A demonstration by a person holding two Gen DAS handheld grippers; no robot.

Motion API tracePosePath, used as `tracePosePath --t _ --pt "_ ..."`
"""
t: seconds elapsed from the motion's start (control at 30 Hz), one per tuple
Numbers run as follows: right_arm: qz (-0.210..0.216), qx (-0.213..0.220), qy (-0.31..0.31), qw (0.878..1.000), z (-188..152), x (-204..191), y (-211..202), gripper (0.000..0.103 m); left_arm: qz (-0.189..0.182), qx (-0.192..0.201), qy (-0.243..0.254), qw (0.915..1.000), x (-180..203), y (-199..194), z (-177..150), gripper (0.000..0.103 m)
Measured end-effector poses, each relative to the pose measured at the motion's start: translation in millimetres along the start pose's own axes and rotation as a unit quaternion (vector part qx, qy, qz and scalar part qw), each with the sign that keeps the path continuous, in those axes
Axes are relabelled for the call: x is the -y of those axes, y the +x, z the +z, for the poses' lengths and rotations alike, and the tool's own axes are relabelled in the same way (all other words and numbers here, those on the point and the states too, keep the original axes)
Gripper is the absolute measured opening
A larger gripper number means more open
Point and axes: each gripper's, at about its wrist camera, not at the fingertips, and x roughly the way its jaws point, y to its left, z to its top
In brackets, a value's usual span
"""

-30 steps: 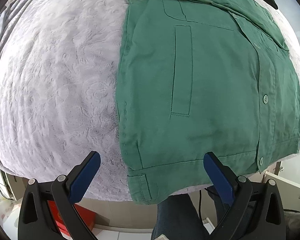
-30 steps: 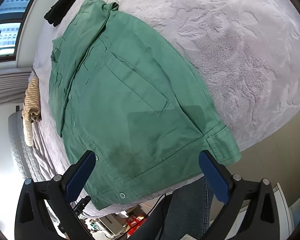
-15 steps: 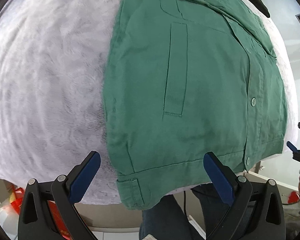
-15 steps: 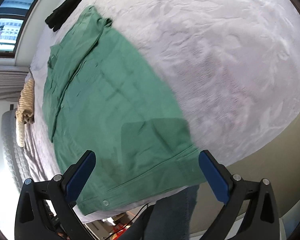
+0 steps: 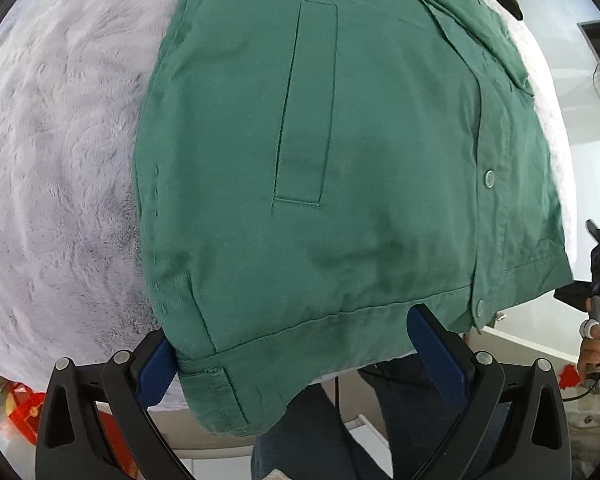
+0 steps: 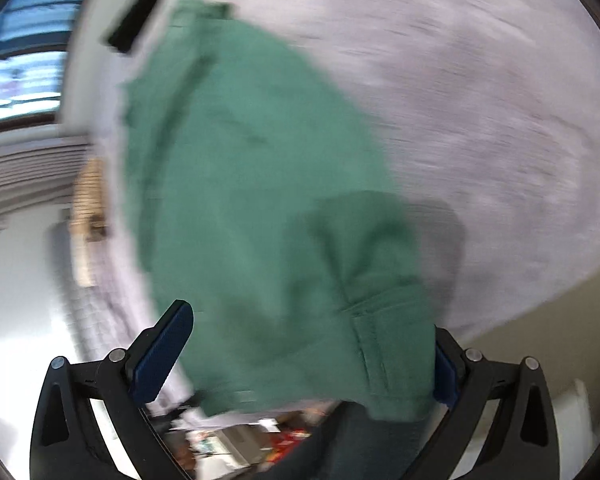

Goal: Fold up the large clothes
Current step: 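Close both grippers on the jacket hem, then lift the held hem and fold it over toward the collar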

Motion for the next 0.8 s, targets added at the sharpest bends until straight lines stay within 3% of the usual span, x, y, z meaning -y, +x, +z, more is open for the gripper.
tracePosePath --t 0.07,0.3,0.37,0.4,0.43,0.47,0.5,0.53,0.7,0.8 --pt "0.001 -0.005 -0.008 1.000 1 -7 3 0.102 -0.004 -0.003 -0.005 1.0000 -4 1 -2 0.103" --pt "-0.081 -0.029 -0.001 0.996 0 13 21 0.100 0.016 -0.012 0.004 0.9998 1 12 -2 0.102" --pt "-0.088 -0.031 0.013 0.996 0 20 21 0.085 0.030 -0.004 0.001 0.9995 2 14 -2 0.092" --pt "-0.091 -0.034 0.017 0.995 0 22 22 0.061 0.046 -0.001 0.001 0.9989 4 14 -1 0.076" --pt "-0.104 -0.040 0.015 0.994 1 22 24 0.022 0.045 0.004 0.001 0.9990 3 13 -1 0.063" --pt "-0.114 -0.042 0.012 0.993 2 23 23 0.006 0.037 0.011 -0.001 0.9992 2 9 -1 0.051" --pt "-0.109 -0.046 0.004 0.993 3 20 23 0.007 0.024 0.012 -0.003 0.9996 0 5 -1 0.034" --pt "-0.091 -0.050 0.001 0.995 3 19 22 0.007 0.003 0.011 -0.009 0.9999 -2 0 0 0.026" --pt "0.020 -0.057 -0.005 0.998 16 -13 9 0.007 -0.106 0.027 -0.053 0.9926 -8 -39 8 0.024" --pt "0.069 -0.052 -0.015 0.996 32 -40 3 0.007 -0.145 0.058 -0.079 0.9847 -6 -69 25 0.024"
